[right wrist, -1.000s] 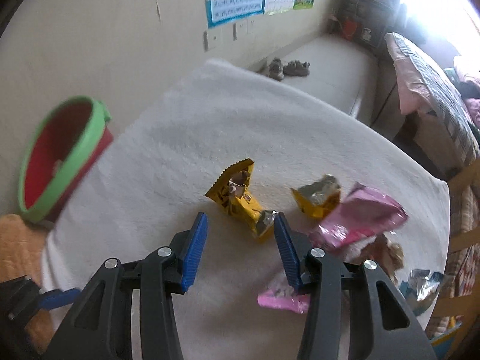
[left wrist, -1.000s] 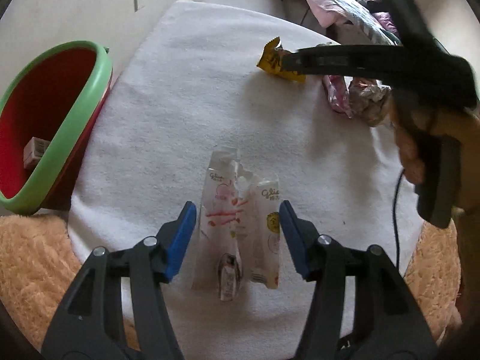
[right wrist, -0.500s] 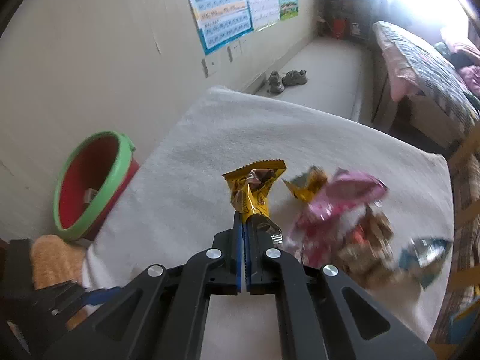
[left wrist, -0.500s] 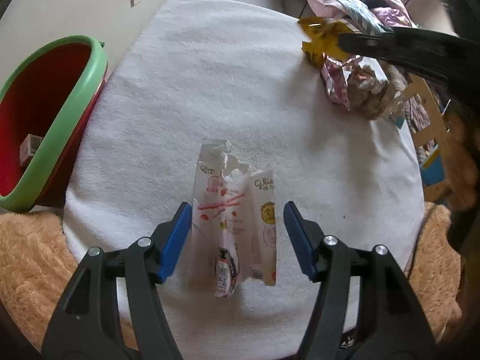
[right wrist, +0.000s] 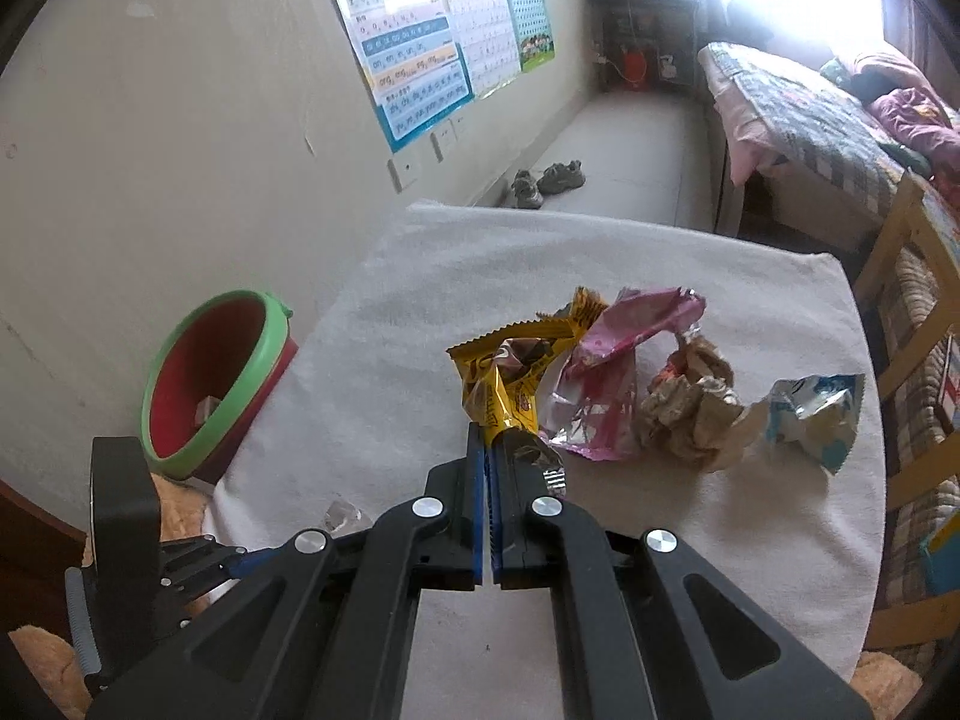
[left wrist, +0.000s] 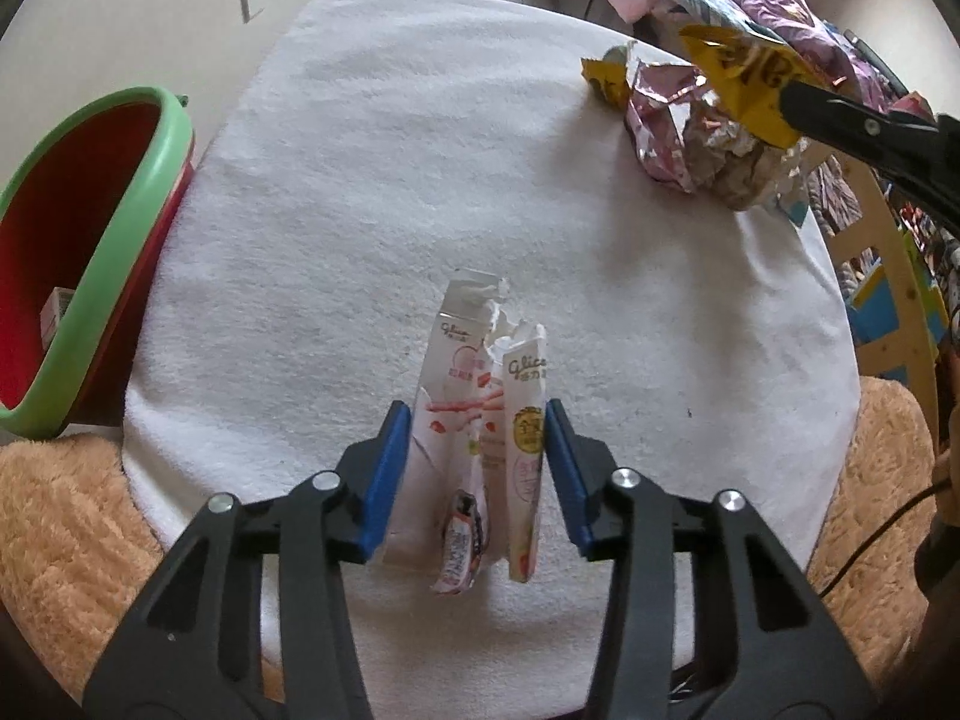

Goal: Collect trash
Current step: 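Carry the Glico box and yellow wrapper to the red bin and release them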

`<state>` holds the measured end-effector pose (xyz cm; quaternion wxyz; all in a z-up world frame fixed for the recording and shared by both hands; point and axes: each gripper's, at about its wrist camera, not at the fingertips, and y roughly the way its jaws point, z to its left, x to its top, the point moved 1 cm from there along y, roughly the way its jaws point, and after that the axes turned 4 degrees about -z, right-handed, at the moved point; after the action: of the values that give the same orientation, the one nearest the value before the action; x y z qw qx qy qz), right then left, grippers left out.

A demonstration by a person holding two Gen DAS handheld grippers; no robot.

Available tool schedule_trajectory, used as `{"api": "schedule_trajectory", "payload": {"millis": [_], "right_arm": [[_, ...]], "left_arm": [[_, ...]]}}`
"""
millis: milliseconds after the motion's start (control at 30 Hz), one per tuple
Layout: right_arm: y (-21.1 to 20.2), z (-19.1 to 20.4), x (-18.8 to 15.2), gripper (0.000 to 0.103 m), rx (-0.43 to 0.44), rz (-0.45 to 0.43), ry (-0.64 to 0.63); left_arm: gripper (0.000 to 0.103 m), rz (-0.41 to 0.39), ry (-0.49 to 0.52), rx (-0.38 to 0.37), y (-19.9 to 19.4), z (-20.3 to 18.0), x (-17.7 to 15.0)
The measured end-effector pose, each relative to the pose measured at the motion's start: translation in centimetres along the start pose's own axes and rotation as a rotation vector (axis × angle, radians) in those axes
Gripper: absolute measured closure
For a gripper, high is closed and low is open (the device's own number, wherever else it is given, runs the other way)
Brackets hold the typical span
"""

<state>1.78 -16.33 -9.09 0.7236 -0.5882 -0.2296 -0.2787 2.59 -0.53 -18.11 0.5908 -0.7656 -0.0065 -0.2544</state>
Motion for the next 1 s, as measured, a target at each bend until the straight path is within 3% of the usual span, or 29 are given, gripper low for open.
{"api": "schedule_trajectory", "payload": {"millis": [267, 567, 1000], "right_arm": [[-1.3, 1.5, -0.1, 0.102, -0.023, -0.044, -0.034], [-2.2, 2.6, 0.4, 0.102, -0.016, -0.08, -0.042], [-1.8, 5.0, 0.6, 0.102, 0.007, -0.07, -0.083]], "left_arm": [[0.063, -0.101, -0.02, 0.011, -2.2, 0.3, 0.7], [0.064, -0.273, -0.049, 0.067, -6.4, 1.4, 2.6], [0.064, -0.402, -0.131, 0.115, -10.2, 4.7, 3.9]]}}
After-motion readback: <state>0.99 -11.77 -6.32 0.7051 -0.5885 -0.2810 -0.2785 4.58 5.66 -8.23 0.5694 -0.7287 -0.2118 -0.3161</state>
